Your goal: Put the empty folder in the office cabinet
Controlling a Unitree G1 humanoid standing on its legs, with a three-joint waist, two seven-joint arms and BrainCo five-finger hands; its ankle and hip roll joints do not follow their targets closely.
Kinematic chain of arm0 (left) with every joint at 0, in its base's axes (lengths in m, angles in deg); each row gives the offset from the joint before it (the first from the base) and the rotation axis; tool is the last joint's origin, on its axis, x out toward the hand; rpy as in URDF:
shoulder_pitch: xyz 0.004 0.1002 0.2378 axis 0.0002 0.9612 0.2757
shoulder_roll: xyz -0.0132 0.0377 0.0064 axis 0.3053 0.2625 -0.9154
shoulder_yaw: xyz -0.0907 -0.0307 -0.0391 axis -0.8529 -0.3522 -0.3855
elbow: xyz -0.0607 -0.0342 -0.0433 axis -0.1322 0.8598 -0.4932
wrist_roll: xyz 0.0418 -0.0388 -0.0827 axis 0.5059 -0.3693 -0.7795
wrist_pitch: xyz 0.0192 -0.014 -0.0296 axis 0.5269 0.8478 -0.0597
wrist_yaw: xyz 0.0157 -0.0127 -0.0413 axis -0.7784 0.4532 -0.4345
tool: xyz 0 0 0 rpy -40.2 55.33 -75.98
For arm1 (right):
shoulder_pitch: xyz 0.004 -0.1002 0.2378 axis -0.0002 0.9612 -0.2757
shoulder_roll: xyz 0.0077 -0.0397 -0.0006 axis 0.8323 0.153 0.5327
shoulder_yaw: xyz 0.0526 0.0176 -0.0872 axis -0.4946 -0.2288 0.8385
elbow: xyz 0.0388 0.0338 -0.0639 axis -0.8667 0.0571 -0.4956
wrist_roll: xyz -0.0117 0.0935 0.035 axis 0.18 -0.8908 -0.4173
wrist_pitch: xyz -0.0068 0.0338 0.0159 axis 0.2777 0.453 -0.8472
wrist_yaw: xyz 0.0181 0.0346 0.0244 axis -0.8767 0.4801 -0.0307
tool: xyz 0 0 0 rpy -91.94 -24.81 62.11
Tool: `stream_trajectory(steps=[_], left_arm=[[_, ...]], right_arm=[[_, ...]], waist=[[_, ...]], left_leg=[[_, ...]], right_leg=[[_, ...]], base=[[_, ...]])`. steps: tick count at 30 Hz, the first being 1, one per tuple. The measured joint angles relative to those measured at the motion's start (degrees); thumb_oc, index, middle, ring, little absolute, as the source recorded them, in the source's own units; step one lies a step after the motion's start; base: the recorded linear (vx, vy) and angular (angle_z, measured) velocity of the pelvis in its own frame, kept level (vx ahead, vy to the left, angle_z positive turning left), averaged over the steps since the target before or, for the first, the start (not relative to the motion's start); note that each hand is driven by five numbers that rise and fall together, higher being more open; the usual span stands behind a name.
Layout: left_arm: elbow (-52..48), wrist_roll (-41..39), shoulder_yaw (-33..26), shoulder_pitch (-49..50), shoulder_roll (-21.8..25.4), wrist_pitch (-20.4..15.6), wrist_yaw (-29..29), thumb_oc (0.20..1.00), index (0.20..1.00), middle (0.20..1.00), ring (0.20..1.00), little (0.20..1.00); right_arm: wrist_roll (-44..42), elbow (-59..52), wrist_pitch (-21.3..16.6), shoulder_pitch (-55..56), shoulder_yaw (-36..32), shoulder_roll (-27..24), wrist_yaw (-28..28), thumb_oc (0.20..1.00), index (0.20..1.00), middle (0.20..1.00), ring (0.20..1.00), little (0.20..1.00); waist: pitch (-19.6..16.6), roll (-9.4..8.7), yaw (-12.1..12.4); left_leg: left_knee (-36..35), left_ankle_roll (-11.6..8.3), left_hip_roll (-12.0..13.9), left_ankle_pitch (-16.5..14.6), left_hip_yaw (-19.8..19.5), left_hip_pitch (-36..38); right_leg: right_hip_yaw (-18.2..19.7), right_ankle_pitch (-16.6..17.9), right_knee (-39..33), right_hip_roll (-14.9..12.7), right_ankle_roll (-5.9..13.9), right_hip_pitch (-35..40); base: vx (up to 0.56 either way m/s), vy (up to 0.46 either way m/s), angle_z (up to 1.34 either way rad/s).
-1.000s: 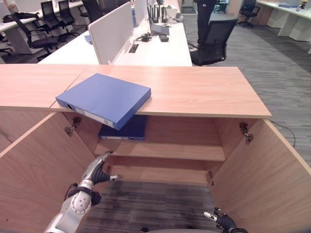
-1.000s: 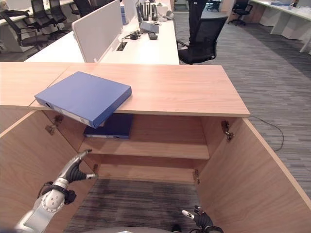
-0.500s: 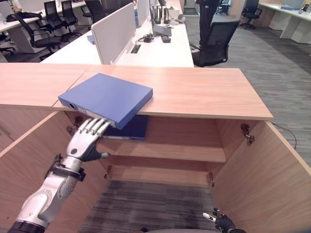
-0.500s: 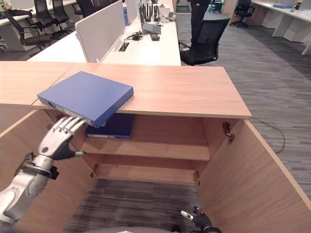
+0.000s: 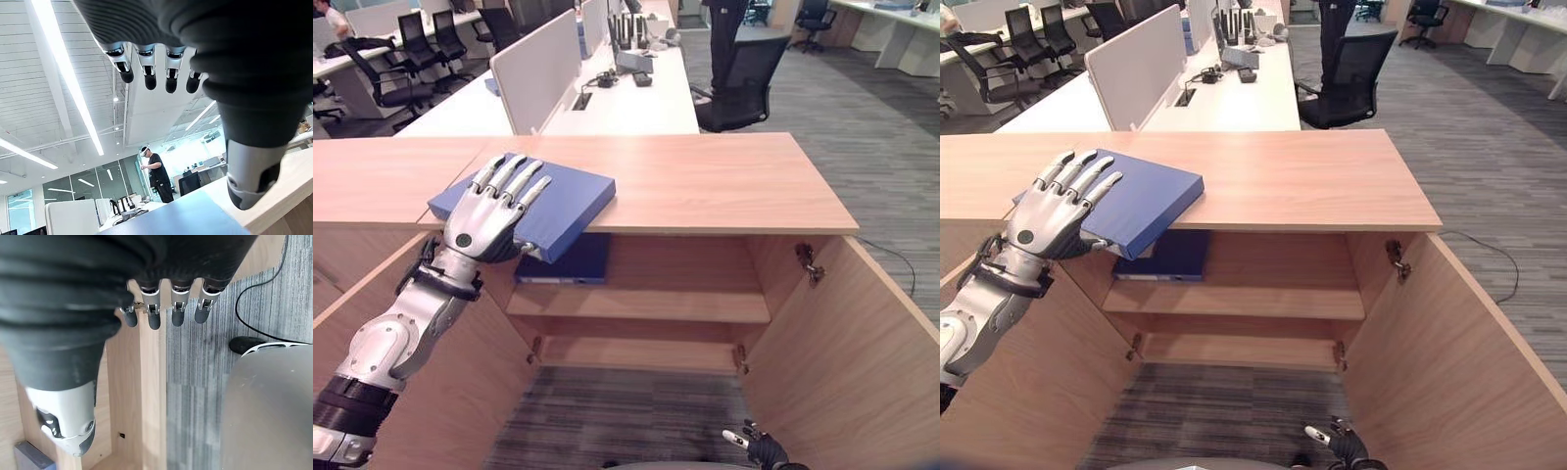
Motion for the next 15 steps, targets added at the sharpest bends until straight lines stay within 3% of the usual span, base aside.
stream_trajectory(steps=[5, 15], left_arm=[[13.43, 0.96, 6.05, -2.91, -0.89, 2.05, -0.89, 1.0, 1.0, 1.0, 1.0, 1.0], [14.59, 0.9, 7.51, -2.9, -0.88, 4.15, -0.9, 1.0, 1.0, 1.0, 1.0, 1.0]], right_arm=[[0.01, -0.01, -0.04, -0.11, 1.31, -0.17, -0.15, 1.0, 1.0, 1.0, 1.0, 1.0], [0.0, 1.58, -0.01, 0.21, 1.27, -0.22, -0.94, 1.0, 1.0, 1.0, 1.0, 1.0]], waist=[[-0.76, -0.63, -2.21], [-1.28, -1.47, -2.16]], left_leg=[[0.0, -0.22, 0.02, 0.12, 0.28, 0.25], [0.0, 0.01, 0.0, -0.06, 1.65, 0.53]], right_leg=[[0.25, -0.07, 0.0, 0.04, -0.11, 0.09], [1.77, 0.13, 0.0, 0.06, 0.14, -0.36]], base=[[0.03, 0.023, -0.03], [0.03, 0.021, -0.07]])
